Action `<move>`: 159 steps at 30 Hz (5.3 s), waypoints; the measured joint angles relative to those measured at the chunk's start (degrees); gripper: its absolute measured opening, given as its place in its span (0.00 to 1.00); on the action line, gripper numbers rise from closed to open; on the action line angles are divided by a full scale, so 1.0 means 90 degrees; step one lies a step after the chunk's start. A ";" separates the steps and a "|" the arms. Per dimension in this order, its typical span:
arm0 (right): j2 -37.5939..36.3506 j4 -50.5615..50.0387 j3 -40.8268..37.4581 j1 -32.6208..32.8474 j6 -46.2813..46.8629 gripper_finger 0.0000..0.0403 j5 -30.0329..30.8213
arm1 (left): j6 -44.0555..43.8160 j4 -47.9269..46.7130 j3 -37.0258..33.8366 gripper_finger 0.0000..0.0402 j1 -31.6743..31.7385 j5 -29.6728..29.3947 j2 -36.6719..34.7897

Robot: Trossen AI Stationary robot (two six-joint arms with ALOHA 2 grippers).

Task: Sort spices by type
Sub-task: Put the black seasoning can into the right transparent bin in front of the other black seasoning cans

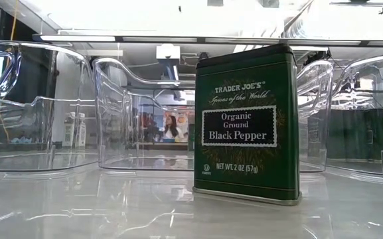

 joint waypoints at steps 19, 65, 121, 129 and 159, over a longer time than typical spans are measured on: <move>0.2754 -0.0628 0.1147 0.0877 0.2543 0.61 0.0938 | 0.0280 -0.0245 -0.1368 0.00 -0.0395 -0.0614 -0.2599; 0.4315 -0.2232 0.2714 0.0735 0.3212 0.61 0.0803 | 0.0101 -0.0447 -0.1657 0.00 -0.0393 -0.0437 -0.3089; -0.0163 -0.4779 -0.2287 0.0413 0.9515 0.29 0.0385 | -0.0188 -0.0535 -0.1649 0.00 -0.0393 -0.0794 -0.2957; -0.0175 -0.5079 -0.2339 0.0186 0.9813 0.29 0.0891 | -0.0276 -0.0534 -0.1649 0.00 -0.0393 -0.0840 -0.2957; -0.0169 -0.4927 -0.2339 0.0067 0.9833 0.48 0.1000 | -0.0298 -0.0534 -0.1652 0.00 -0.0393 -0.0843 -0.2957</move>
